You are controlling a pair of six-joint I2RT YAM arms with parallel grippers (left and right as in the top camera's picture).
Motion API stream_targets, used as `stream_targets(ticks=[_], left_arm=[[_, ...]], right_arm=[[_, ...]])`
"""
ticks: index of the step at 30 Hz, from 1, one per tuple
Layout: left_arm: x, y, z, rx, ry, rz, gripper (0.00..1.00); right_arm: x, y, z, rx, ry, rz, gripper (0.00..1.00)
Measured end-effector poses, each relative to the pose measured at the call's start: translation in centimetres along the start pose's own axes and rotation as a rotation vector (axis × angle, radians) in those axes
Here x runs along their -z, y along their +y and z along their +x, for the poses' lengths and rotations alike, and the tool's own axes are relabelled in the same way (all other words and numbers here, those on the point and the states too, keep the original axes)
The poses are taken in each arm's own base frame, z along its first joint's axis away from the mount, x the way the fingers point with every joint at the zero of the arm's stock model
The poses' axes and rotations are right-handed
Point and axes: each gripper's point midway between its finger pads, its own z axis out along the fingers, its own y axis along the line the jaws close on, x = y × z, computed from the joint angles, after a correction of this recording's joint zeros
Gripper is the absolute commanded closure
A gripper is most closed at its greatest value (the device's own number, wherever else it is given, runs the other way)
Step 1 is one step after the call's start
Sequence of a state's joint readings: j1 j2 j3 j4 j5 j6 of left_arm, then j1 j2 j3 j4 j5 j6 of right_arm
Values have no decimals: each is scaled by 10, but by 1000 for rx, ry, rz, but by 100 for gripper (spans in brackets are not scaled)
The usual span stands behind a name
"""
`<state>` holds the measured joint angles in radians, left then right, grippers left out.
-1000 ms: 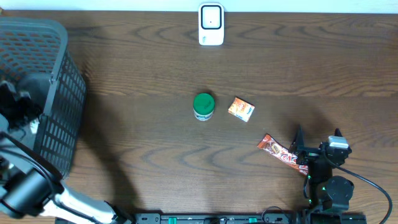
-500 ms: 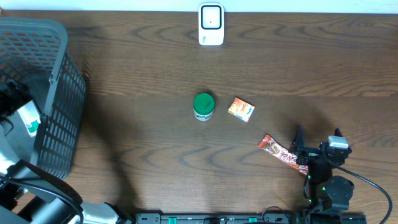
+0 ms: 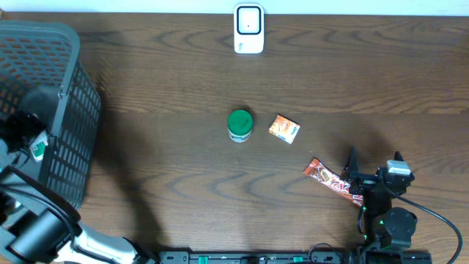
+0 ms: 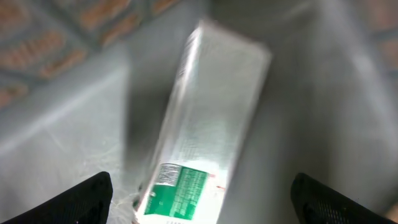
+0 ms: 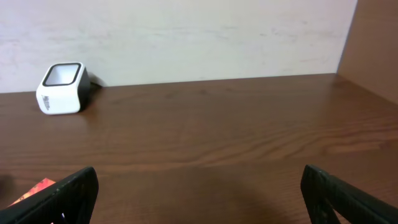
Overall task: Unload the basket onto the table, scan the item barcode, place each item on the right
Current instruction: 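Grasp the white medicine box inside the basket with the left gripper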
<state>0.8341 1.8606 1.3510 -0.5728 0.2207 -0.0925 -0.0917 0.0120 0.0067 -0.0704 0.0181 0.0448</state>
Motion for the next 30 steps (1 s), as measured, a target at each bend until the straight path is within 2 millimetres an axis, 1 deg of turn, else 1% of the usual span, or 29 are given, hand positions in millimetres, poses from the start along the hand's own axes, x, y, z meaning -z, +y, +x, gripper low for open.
stream_targets(ticks=[3,6,10,15,18,20,22,24,27,28,30], left_arm=[[-15,8,8,29,36,-34,7],[-26,13,12,44,55,-54,7],[-39,12,14,35,63,-70,7],[-44,5,9,7,37,-80,7],[-47,2,6,-12,25,-98,7],[-48,3,6,-29,23,-122,8],[-49,4,7,-62,24,-150,16],[-51,5,8,-91,27,-175,28],[-52,5,6,-102,29,-182,43],[-52,5,6,-106,30,-181,47],[-52,5,7,-115,35,-181,49]], right_arm=[[0,0,0,0,0,0,1],[0,0,0,0,0,0,1],[0,0,0,0,0,0,1],[0,0,0,0,0,0,1],[0,0,0,0,0,0,1],[0,0,0,0,0,0,1],[0,0,0,0,0,0,1],[0,0,0,0,0,0,1],[0,0,0,0,0,0,1],[0,0,0,0,0,0,1],[0,0,0,0,0,0,1]])
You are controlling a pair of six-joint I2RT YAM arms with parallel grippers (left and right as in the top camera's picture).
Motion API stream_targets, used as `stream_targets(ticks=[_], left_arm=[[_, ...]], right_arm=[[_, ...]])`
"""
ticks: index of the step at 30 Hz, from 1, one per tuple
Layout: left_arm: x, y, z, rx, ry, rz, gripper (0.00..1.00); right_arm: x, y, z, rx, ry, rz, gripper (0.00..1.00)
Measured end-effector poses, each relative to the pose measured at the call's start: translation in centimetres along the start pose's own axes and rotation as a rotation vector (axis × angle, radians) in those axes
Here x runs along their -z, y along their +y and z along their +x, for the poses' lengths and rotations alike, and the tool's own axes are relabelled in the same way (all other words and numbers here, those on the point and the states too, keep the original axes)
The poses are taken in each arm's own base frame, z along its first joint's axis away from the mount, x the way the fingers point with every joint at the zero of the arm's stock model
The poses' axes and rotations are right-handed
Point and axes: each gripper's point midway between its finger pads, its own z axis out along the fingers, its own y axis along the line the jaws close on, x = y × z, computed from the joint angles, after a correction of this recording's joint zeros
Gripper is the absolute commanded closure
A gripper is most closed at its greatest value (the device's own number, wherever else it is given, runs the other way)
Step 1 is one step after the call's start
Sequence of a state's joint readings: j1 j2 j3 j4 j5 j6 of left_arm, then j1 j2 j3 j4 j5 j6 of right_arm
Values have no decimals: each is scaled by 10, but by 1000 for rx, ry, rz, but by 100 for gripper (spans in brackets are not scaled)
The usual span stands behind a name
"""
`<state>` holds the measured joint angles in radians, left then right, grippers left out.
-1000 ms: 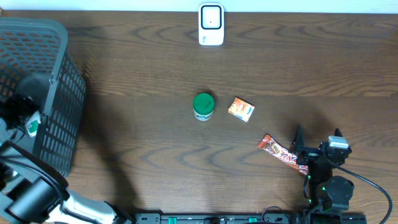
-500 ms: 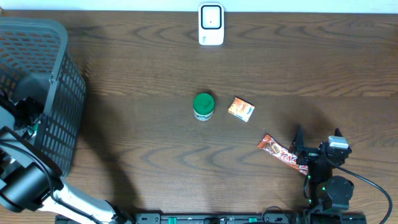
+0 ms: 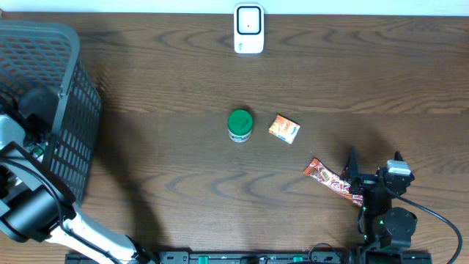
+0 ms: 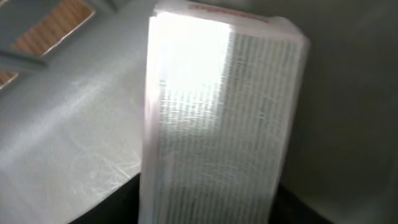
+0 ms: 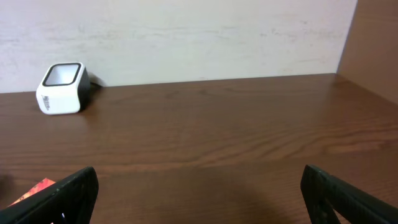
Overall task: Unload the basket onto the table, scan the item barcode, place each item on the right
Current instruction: 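Grasp the white medicine box inside the basket with the left gripper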
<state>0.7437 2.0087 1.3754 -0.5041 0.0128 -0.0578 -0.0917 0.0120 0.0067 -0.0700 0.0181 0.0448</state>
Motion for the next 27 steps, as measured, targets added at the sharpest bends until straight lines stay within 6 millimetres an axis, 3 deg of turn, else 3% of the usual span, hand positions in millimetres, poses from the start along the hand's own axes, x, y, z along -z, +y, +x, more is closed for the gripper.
stream_targets(ticks=[10,15,18,22,27], left_arm=[[5,3,7,-5,45,-18,49],[15,8,20,-13,123,-40,50],[35,8,11,-11,95,-41,50],[96,7,-25,11,-80,-26,50],[209,-1,-59,45,-373,70,50]], right_arm=[[0,0,0,0,0,0,1],[0,0,0,0,0,0,1],[0,0,0,0,0,0,1],[0,0,0,0,0,0,1],[0,0,0,0,0,0,1]])
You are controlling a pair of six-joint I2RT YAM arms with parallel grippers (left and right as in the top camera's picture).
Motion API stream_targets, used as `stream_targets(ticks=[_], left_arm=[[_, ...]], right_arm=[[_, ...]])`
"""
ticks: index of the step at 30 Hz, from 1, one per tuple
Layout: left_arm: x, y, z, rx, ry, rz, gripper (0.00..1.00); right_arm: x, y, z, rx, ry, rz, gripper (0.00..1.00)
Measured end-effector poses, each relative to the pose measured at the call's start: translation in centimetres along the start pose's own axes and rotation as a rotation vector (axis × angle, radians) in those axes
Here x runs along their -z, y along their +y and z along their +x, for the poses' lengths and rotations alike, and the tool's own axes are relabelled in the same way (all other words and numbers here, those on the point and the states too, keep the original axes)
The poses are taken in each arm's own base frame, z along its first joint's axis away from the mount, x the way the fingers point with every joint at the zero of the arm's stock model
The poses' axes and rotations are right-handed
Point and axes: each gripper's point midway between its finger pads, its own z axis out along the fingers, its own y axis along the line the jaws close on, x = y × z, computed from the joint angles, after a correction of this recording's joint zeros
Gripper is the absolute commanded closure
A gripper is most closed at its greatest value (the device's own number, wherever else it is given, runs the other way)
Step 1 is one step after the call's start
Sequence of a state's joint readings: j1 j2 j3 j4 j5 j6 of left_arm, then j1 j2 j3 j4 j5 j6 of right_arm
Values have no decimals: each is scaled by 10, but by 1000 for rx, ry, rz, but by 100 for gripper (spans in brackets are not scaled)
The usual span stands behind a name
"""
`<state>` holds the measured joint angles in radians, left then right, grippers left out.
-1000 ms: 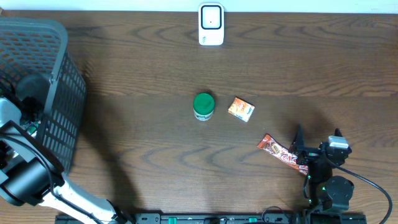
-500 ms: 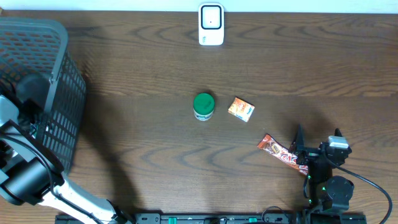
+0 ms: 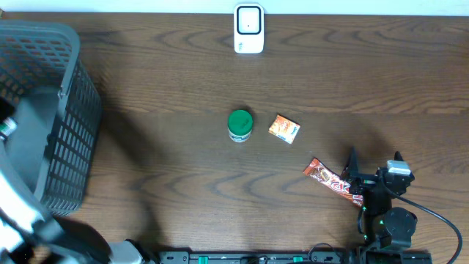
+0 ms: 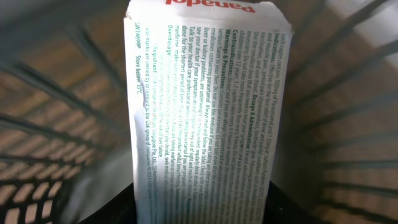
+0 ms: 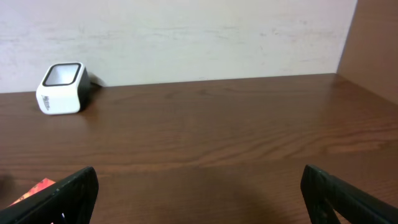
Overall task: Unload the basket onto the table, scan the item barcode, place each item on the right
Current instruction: 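Grasp the white medicine box inside the basket with the left gripper, then lift the white Panadol box out and lay it left of the bottle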
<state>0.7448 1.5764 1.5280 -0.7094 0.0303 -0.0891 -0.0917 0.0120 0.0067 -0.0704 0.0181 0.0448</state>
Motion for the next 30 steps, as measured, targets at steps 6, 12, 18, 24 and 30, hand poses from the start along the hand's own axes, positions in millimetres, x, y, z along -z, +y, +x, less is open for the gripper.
stream_targets(ticks=[6,12,18,24,30], left_arm=[[106,-63,-26,15,-187,383,50],[189,-165,28,-143,-73,853,50],[226,-229,111,-314,175,1043,50],[206,-243,178,-463,321,899,50],[166,-236,226,-557,401,737,50]], right_arm=[[0,0,0,0,0,0,1],[0,0,0,0,0,0,1],[0,0,0,0,0,0,1],[0,0,0,0,0,0,1],[0,0,0,0,0,0,1]])
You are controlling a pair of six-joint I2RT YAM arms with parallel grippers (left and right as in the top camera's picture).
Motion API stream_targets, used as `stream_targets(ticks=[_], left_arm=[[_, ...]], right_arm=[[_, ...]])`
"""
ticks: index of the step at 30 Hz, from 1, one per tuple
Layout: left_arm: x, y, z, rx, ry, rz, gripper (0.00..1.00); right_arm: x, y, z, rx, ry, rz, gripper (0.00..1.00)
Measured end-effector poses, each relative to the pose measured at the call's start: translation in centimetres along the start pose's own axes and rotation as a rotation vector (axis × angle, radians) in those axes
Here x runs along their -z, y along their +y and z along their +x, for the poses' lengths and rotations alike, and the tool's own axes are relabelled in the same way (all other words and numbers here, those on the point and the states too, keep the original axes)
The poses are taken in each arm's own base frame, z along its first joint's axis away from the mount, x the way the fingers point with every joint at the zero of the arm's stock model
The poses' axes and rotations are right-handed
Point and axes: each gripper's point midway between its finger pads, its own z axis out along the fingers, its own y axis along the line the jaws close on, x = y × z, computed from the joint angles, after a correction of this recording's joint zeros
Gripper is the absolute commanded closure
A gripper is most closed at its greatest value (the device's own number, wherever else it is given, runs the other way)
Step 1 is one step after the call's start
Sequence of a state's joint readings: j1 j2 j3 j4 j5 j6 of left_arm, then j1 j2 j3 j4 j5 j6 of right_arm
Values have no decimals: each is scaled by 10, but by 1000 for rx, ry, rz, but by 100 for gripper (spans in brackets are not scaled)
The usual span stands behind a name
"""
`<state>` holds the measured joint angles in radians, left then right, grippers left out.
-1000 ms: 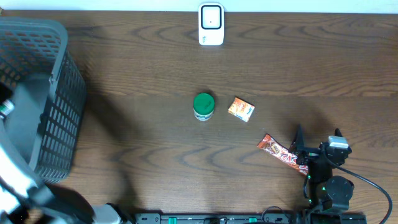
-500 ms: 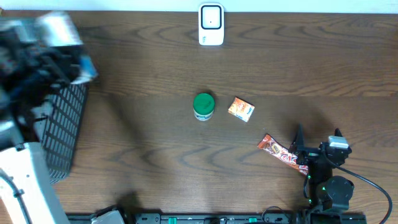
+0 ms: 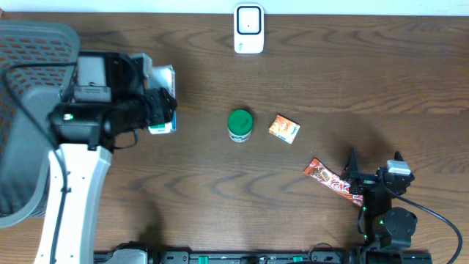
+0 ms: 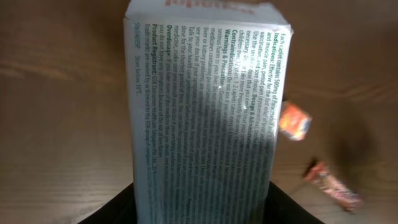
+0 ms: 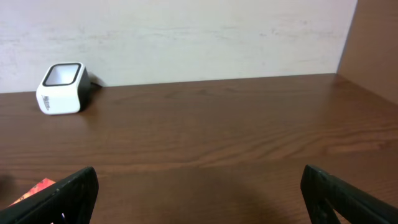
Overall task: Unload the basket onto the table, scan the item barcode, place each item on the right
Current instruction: 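Lift the white Panadol box out and lay it left of the bottle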
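Note:
My left gripper [image 3: 155, 103] is shut on a white medicine box [image 4: 208, 106] with green print, held in the air over the left part of the table; the box [image 3: 163, 99] shows beside the arm in the overhead view. The white barcode scanner [image 3: 248, 28] stands at the table's far edge, also seen as the scanner [image 5: 61, 87] in the right wrist view. My right gripper [image 3: 374, 178] rests open at the front right, nothing between its fingers [image 5: 73, 193].
A grey mesh basket [image 3: 29, 110] fills the left side. A green-lidded jar [image 3: 239, 125] and an orange sachet [image 3: 283, 128] lie mid-table. A red snack wrapper [image 3: 330, 180] lies by my right gripper. A wall rises behind the scanner.
My left gripper has moved with the box from inside the basket to above the table, right of the basket. The right arm has not moved.
My left gripper was open over the box lying in the basket. Then it was down close around the box. Then it held the box raised among the basket's walls, and now holds it clear of the basket over the table.

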<state>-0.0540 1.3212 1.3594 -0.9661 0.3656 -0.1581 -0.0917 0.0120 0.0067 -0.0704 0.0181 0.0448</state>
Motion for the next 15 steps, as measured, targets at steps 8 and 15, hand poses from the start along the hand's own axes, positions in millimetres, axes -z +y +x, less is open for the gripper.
stream_targets(ticks=[8,15], left_arm=[[-81,45,49,182,110,-98,50],[-152,75,113,554,173,-159,37]], right_arm=[[0,0,0,0,-1,0,1],[0,0,0,0,0,0,1]])
